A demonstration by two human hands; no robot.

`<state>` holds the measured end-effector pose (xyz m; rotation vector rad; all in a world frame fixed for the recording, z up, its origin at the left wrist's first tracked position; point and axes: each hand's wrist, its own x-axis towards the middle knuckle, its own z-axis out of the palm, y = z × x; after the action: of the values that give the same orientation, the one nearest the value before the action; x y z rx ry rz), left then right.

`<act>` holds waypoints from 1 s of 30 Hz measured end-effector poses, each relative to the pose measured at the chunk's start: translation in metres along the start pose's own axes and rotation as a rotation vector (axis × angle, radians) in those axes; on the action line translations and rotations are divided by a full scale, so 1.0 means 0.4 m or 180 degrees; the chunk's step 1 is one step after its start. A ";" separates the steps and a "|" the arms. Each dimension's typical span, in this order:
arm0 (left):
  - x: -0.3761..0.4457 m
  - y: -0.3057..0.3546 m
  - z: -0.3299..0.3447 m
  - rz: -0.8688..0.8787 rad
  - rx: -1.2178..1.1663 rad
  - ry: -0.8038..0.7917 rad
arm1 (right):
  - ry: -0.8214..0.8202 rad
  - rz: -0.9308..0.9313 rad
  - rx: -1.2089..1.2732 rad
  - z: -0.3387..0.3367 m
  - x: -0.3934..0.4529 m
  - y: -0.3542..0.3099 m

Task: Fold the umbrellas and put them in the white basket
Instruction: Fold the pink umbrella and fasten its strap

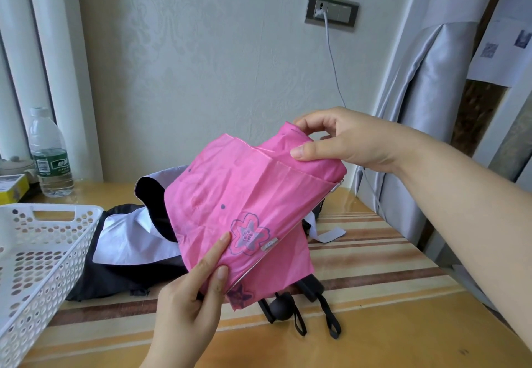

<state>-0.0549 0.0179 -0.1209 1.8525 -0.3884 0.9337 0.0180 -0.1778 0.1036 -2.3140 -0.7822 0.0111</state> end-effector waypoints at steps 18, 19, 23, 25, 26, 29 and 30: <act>-0.007 -0.017 0.007 -0.0210 -0.0183 0.0120 | 0.0216 -0.0412 -0.0396 0.000 -0.024 0.008; -0.006 -0.015 0.006 -0.0221 -0.0186 0.0128 | 0.0199 -0.0383 -0.0448 0.002 -0.023 0.009; -0.006 -0.017 0.007 -0.0260 -0.0341 0.0178 | 0.0245 -0.0278 -0.0632 0.000 -0.013 0.016; -0.006 -0.019 0.007 -0.0272 -0.0337 0.0195 | 0.0226 -0.0240 -0.0656 0.000 -0.011 0.016; -0.005 -0.017 0.007 -0.0263 -0.0298 0.0182 | 0.0212 -0.0212 -0.0654 0.001 -0.012 0.015; -0.002 -0.002 0.001 -0.0260 -0.0235 0.0064 | 0.0131 -0.0250 -0.0567 0.000 -0.016 0.010; -0.001 0.002 -0.001 -0.0286 -0.0256 0.0040 | 0.0109 -0.0294 -0.0493 0.000 -0.016 0.011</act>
<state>-0.0558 0.0178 -0.1206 1.7754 -0.3275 0.8563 0.0152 -0.1836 0.0995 -2.4135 -0.8996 -0.1343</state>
